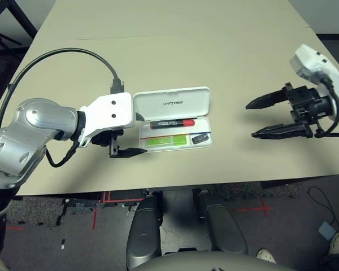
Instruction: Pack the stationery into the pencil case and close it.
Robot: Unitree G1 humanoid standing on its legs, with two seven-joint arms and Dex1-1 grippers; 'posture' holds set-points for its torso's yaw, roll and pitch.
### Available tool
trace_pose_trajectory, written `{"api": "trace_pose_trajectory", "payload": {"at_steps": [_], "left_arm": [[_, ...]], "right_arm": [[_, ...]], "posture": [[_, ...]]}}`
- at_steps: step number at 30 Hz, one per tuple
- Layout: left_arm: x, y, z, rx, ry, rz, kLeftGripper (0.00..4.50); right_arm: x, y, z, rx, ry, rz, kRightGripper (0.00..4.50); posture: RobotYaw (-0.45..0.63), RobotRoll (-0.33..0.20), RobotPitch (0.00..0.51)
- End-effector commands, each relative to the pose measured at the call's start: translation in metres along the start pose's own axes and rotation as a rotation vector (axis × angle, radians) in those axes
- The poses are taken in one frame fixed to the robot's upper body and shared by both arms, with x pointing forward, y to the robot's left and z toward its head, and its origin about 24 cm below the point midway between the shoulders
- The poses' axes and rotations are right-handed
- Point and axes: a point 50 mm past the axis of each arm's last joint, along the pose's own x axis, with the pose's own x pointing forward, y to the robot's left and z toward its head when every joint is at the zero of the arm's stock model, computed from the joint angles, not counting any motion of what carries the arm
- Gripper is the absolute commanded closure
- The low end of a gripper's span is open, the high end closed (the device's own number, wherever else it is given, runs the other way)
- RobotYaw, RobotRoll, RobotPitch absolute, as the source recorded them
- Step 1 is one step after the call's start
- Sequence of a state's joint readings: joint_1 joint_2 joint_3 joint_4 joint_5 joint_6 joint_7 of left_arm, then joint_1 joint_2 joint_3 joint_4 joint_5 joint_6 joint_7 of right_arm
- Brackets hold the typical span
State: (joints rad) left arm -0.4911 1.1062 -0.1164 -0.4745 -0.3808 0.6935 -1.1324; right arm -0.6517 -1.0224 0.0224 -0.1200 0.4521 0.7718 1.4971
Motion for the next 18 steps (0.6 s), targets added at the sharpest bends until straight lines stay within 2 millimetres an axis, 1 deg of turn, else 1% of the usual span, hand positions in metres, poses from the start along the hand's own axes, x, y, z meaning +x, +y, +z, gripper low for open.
{"api": "trace_pose_trajectory", "payload": {"at_steps": [1, 5, 6, 7, 8, 10, 12, 14, 15, 16, 17, 18], "left_arm": [[-0.008, 0.01, -0.016, -0.041, 0.031, 0.075, 0.0], [-0.018, 0.027, -0.028, -0.108, -0.015, 0.189, 0.0], [-0.02, 0.032, -0.033, -0.133, -0.03, 0.227, 0.39], [-0.021, 0.037, -0.038, -0.155, -0.042, 0.256, 0.62], [-0.022, 0.04, -0.043, -0.169, -0.047, 0.282, 0.97], [-0.021, 0.045, -0.051, -0.193, -0.064, 0.311, 1.84], [-0.02, 0.052, -0.057, -0.237, -0.103, 0.356, 2.55], [-0.016, 0.057, -0.063, -0.27, -0.13, 0.378, 3.41], [-0.013, 0.06, -0.066, -0.297, -0.152, 0.396, 3.73], [-0.011, 0.063, -0.068, -0.321, -0.171, 0.408, 4.18], [-0.008, 0.065, -0.07, -0.336, -0.185, 0.414, 4.48], [-0.006, 0.066, -0.072, -0.338, -0.19, 0.42, 4.48]], "right_arm": [[-0.004, 0.004, 0.003, -0.005, -0.02, -0.021, 0.02], [-0.013, 0.004, 0.003, 0.012, -0.043, -0.055, 0.02], [-0.016, 0.003, 0.004, 0.014, -0.046, -0.068, 0.0], [-0.018, 0.003, 0.004, 0.017, -0.047, -0.077, 0.0], [-0.021, 0.003, 0.003, 0.02, -0.046, -0.084, 0.0], [-0.023, 0.002, 0.002, 0.021, -0.04, -0.093, 0.0], [-0.025, 0.002, 0.003, 0.021, -0.043, -0.102, 0.0], [-0.025, 0.002, 0.004, 0.023, -0.048, -0.106, 0.0], [-0.025, 0.002, 0.003, 0.024, -0.051, -0.108, 0.0], [-0.025, 0.002, 0.003, 0.025, -0.053, -0.109, 0.0], [-0.025, 0.002, 0.003, 0.026, -0.054, -0.11, 0.0], [-0.025, 0.002, 0.002, 0.026, -0.055, -0.11, 0.0]], "posture": [[-0.01, 0.0, 0.224], [-0.01, 0.0, 0.226], [-0.01, 0.0, 0.227], [-0.01, 0.0, 0.227], [-0.01, 0.0, 0.227], [-0.01, 0.0, 0.227], [-0.01, 0.0, 0.227], [-0.02, 0.0, 0.226], [-0.02, 0.0, 0.226], [-0.02, 0.0, 0.226], [-0.02, 0.0, 0.226], [-0.02, 0.0, 0.226]]}}
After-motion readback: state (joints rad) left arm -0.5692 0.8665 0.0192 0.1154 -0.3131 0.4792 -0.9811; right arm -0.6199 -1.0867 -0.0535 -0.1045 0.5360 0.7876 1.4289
